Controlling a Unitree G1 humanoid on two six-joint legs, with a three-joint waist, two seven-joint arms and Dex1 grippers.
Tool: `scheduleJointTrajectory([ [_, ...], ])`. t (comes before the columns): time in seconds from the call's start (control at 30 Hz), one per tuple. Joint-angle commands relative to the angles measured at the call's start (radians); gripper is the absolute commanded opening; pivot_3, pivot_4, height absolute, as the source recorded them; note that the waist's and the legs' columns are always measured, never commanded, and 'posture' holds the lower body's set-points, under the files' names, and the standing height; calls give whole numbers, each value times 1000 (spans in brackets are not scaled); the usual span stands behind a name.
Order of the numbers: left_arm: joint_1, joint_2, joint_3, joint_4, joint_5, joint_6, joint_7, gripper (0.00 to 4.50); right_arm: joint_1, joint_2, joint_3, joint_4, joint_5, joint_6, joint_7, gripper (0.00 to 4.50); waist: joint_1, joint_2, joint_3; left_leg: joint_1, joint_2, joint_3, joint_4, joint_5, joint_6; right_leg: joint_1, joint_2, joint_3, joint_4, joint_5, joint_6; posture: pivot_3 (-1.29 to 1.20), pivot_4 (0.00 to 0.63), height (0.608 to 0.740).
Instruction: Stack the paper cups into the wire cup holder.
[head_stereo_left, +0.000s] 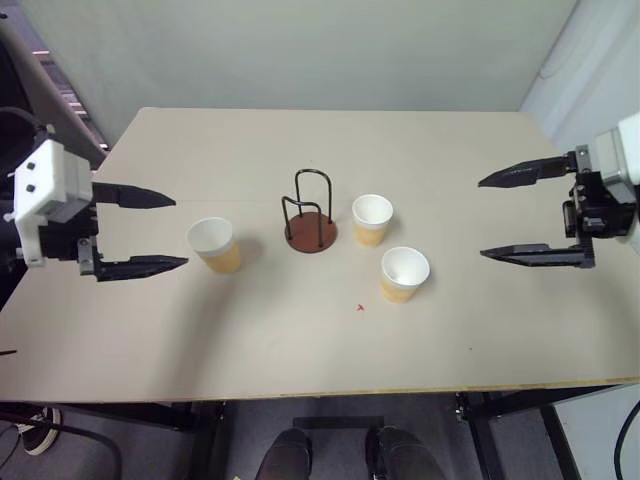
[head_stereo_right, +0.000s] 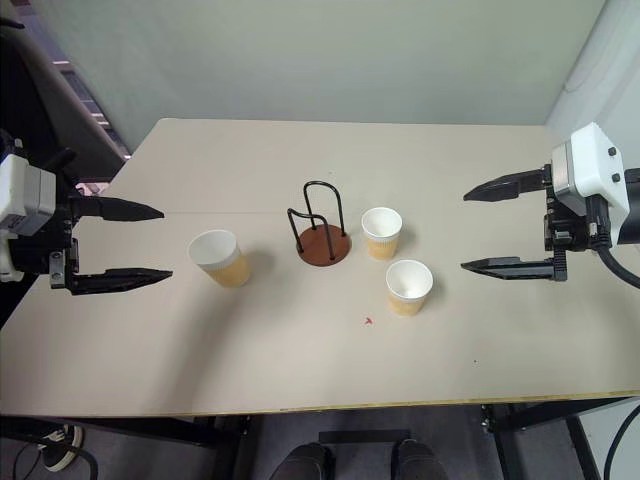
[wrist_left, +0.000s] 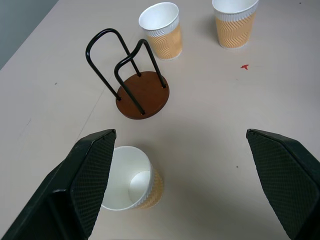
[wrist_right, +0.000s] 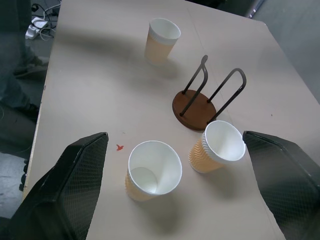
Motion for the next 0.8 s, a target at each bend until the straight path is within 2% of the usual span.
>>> scheduleJointTrajectory([
  [0.03,-3,2,26,9,9,-16,10,4465,2,-5,-19,6,-6,-16,-12,4500,0,0,0,0,0,0,0,0,0,0,0,0,0,0,0,0,150,740],
  [0.2,0,-13,28,-1,11,-26,23,4465,11,3,-13,7,-9,-21,-23,4500,-1,0,0,0,0,0,1,0,0,0,0,0,0,0,0,0,150,740],
  [0.27,-45,-32,2,-5,1,-6,59,4465,8,7,-13,4,-5,-18,-26,4500,-1,0,0,0,0,0,2,0,0,0,0,0,1,0,0,0,150,740],
  [0.37,-165,-105,-101,-2,16,15,127,4465,0,12,-19,-12,10,-5,-35,4500,8,0,0,0,0,0,3,0,1,0,0,0,1,1,0,0,150,740],
  [0.43,-252,-172,-204,34,94,-19,167,4465,-2,13,-26,-23,15,5,-49,4500,11,0,0,0,-1,0,5,0,1,2,-1,0,1,1,0,0,150,740],
  [0.57,-441,-323,-363,192,240,-56,256,4465,27,-2,-63,-57,27,31,-79,4500,14,0,0,0,-1,1,7,1,3,3,-2,0,0,6,5,0,150,740],
  [0.7,-539,-416,-445,396,355,-128,304,4465,87,-24,-122,-111,44,70,-111,4500,9,0,0,-2,-1,2,9,1,4,3,-2,0,-1,8,7,0,150,740],
  [0.8,-588,-493,-471,527,378,-171,300,4465,126,-35,-163,-145,58,97,-138,4500,2,0,0,-2,-1,3,11,2,3,3,-1,2,-2,8,9,0,150,740],
])
